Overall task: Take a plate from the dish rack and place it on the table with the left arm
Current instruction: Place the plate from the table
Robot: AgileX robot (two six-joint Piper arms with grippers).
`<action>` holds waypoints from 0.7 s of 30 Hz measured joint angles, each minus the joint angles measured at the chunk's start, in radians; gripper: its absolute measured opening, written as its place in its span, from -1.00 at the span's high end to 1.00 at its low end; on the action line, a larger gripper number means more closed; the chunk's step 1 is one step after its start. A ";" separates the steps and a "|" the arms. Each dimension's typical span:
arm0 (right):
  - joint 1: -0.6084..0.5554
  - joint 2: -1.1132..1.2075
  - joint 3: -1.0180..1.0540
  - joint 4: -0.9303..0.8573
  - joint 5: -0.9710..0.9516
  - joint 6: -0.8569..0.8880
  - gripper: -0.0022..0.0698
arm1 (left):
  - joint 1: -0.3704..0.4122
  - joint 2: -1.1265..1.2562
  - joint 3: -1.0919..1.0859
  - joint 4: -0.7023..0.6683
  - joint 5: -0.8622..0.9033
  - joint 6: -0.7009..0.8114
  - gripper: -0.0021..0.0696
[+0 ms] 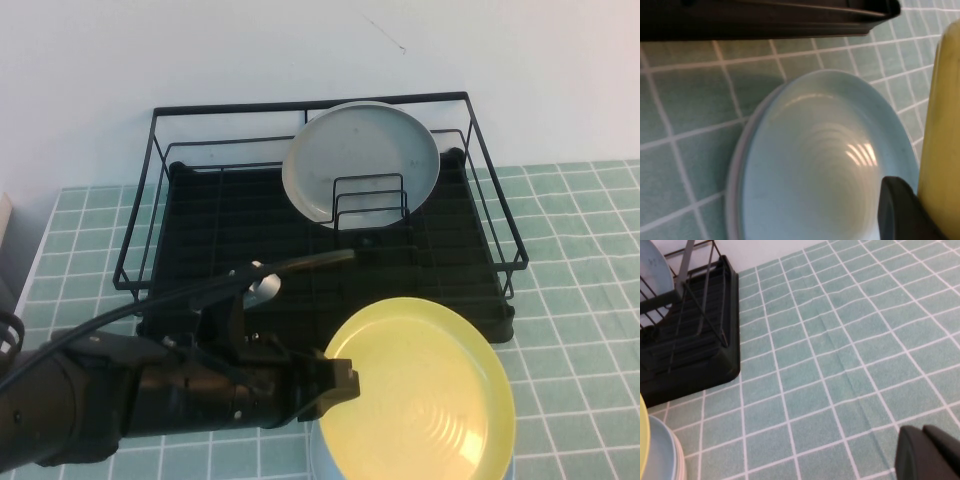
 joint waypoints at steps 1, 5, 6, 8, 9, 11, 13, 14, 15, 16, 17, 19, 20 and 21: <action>0.000 0.000 0.000 0.000 0.000 0.000 0.94 | 0.000 0.000 0.005 -0.002 -0.007 0.003 0.69; 0.000 0.000 0.000 0.000 0.000 0.000 0.94 | 0.000 0.000 0.007 -0.006 -0.034 0.019 0.69; 0.000 0.000 0.000 0.000 0.000 0.000 0.94 | 0.000 0.000 0.007 -0.008 -0.034 0.021 0.69; 0.000 0.000 0.000 0.000 0.000 0.000 0.94 | 0.000 0.000 0.007 -0.008 -0.034 0.021 0.68; 0.000 0.000 0.000 0.000 0.000 0.000 0.94 | 0.000 0.000 0.007 -0.009 -0.034 0.021 0.66; 0.000 0.000 0.000 0.000 0.000 0.000 0.94 | 0.000 0.000 0.007 -0.010 -0.031 0.021 0.56; 0.000 0.000 0.000 0.000 0.000 0.000 0.94 | 0.000 0.000 0.007 -0.012 -0.026 0.017 0.39; 0.000 0.000 0.000 0.000 0.000 0.000 0.94 | 0.000 0.000 0.007 -0.012 -0.024 0.015 0.28; 0.000 0.000 0.000 0.000 0.000 0.000 0.94 | 0.000 0.000 0.007 -0.014 -0.022 0.012 0.17; 0.000 0.000 0.000 0.000 0.000 0.000 0.94 | 0.000 0.000 0.007 -0.014 -0.019 0.013 0.10; 0.000 0.000 0.000 0.000 0.000 0.000 0.94 | 0.000 0.000 0.007 -0.014 -0.015 0.011 0.01; 0.000 0.000 0.000 0.000 0.000 0.000 0.94 | 0.000 0.000 0.007 -0.014 -0.013 0.011 -0.09; 0.000 0.000 0.000 0.000 0.000 0.000 0.94 | 0.000 0.000 0.007 -0.014 -0.009 0.009 -0.11; 0.000 0.000 0.000 0.000 0.000 0.000 0.94 | 0.000 0.000 0.007 -0.014 -0.003 0.009 -0.13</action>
